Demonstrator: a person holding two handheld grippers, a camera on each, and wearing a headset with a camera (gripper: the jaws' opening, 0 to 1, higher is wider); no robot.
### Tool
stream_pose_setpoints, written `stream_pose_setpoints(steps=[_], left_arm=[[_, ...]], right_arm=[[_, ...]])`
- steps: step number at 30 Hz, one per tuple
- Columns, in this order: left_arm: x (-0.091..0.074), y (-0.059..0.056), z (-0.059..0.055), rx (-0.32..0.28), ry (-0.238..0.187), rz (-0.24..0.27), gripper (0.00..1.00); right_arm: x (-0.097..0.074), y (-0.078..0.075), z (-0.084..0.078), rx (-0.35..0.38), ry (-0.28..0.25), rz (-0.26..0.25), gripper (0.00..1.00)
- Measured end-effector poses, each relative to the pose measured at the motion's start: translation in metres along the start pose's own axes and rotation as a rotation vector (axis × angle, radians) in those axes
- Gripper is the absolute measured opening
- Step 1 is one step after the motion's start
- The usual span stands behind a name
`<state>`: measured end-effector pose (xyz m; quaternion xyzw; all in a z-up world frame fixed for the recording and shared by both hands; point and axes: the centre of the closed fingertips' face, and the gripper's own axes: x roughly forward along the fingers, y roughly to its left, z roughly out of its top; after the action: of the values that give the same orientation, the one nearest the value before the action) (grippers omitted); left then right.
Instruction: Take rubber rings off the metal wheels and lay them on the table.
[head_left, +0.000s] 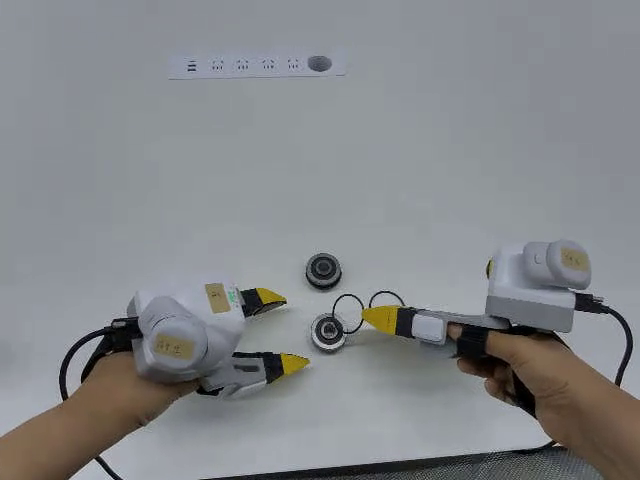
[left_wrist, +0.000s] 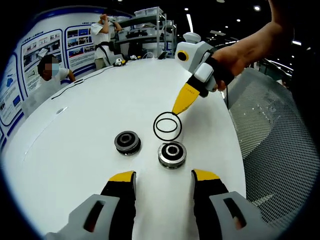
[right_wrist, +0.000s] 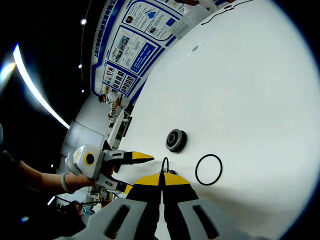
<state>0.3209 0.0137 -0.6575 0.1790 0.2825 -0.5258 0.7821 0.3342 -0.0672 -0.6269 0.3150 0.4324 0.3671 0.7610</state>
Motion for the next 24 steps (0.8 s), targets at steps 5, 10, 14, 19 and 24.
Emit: stream_pose_setpoints(steps=[5, 10, 14, 19, 24], left_arm=[[0.0, 0.0, 0.0, -0.003, 0.0, 0.005, 0.46], [0.0, 0.001, 0.001, -0.01, -0.005, 0.006, 0.46], [-0.001, 0.001, 0.0, -0.013, 0.0, 0.011, 0.47], [-0.002, 0.001, 0.0, -0.018, 0.002, 0.014, 0.47], [-0.003, 0.001, -0.001, -0.022, 0.004, 0.017, 0.46]], right_arm=[[-0.008, -0.009, 0.004, 0.012, -0.019, -0.024, 0.02], [-0.011, -0.019, 0.006, 0.019, -0.028, -0.048, 0.02], [-0.013, -0.028, 0.008, 0.031, -0.036, -0.068, 0.02], [-0.013, -0.034, 0.008, 0.042, -0.039, -0.085, 0.02], [-0.013, -0.038, 0.004, 0.045, -0.03, -0.106, 0.02]])
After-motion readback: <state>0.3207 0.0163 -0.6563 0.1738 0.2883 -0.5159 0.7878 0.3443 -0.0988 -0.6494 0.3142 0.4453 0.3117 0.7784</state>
